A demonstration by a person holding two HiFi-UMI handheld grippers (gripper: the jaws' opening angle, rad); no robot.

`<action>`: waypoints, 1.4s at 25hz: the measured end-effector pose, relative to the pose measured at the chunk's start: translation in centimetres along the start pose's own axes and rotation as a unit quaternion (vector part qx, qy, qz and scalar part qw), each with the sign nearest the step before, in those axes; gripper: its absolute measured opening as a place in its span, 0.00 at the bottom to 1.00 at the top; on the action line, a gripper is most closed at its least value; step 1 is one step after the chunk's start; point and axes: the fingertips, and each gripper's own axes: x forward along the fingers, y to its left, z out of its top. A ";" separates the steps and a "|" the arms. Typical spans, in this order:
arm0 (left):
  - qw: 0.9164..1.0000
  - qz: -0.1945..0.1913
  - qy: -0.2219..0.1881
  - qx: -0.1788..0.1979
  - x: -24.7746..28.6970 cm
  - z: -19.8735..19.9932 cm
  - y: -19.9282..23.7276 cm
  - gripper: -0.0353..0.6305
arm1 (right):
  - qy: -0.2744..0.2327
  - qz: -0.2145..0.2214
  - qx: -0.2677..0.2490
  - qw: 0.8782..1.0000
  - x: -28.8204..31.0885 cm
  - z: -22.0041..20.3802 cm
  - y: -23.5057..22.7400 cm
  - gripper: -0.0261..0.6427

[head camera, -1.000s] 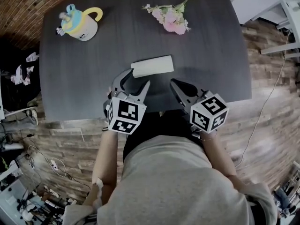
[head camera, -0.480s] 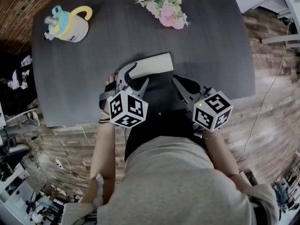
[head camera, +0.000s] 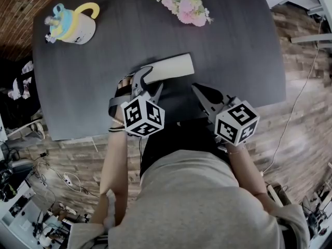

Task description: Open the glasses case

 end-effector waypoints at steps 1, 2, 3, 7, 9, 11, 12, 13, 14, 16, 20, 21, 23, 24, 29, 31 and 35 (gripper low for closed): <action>1.000 -0.001 0.001 0.003 0.0 -0.1 0.0 0.42 | -0.001 0.001 0.001 1.000 0.0 0.0 0.1 0.05; 1.000 -0.003 0.001 0.004 0.0 -0.1 0.0 0.42 | -0.002 0.002 0.002 1.000 0.1 0.0 0.2 0.05; 1.000 -0.006 0.000 0.003 0.0 0.0 0.0 0.42 | -0.002 0.002 0.002 1.000 0.0 0.1 0.2 0.05; 1.000 -0.016 -0.010 -0.004 -0.3 0.1 0.2 0.36 | -0.004 0.002 -0.001 1.000 0.0 0.3 0.3 0.05; 1.000 -0.021 -0.015 -0.004 -0.5 0.2 0.3 0.34 | -0.008 0.003 -0.003 1.000 0.1 0.4 0.3 0.05; 0.999 -0.026 -0.019 -0.002 -0.7 0.3 0.4 0.32 | -0.010 0.005 -0.004 1.000 0.2 0.4 0.4 0.05; 0.999 -0.026 -0.022 -0.001 -0.8 0.5 0.5 0.29 | -0.009 0.005 -0.005 1.000 0.3 0.5 0.5 0.05; 0.999 -0.025 -0.027 -0.002 -1.0 0.7 0.7 0.25 | -0.007 0.004 -0.006 1.000 0.2 0.6 0.5 0.05; 0.999 -0.022 -0.031 -0.003 -1.2 0.9 0.9 0.21 | -0.006 0.003 -0.007 1.000 0.2 0.7 0.5 0.05; 0.999 -0.021 -0.036 -0.005 -1.4 1.2 1.3 0.16 | -0.007 0.004 -0.009 1.000 0.2 0.7 0.5 0.05; 0.999 -0.026 -0.038 -0.006 -1.5 1.4 1.9 0.14 | -0.009 0.003 -0.012 1.000 0.1 1.1 0.3 0.05; 0.999 -0.022 -0.040 -0.011 -1.5 1.6 2.3 0.14 | -0.010 0.004 -0.013 1.000 0.1 1.2 0.2 0.05; 0.999 -0.011 -0.045 -0.024 -1.4 1.8 3.3 0.13 | -0.009 0.002 -0.011 1.000 0.0 1.4 0.0 0.05; 0.998 -0.006 -0.046 -0.030 -1.3 1.9 3.7 0.13 | -0.008 0.002 -0.011 1.000 0.1 1.5 -0.1 0.05; 0.996 0.013 -0.046 -0.082 -0.3 1.8 5.9 0.12 | -0.012 0.005 -0.010 1.000 0.3 2.2 -0.3 0.05; 0.994 0.020 -0.043 -0.097 0.1 1.7 6.7 0.12 | -0.014 0.006 -0.011 1.000 0.5 2.5 -0.5 0.05; 0.992 0.031 -0.028 -0.117 0.9 1.5 7.7 0.13 | -0.018 0.006 -0.009 1.000 0.6 3.0 -0.7 0.05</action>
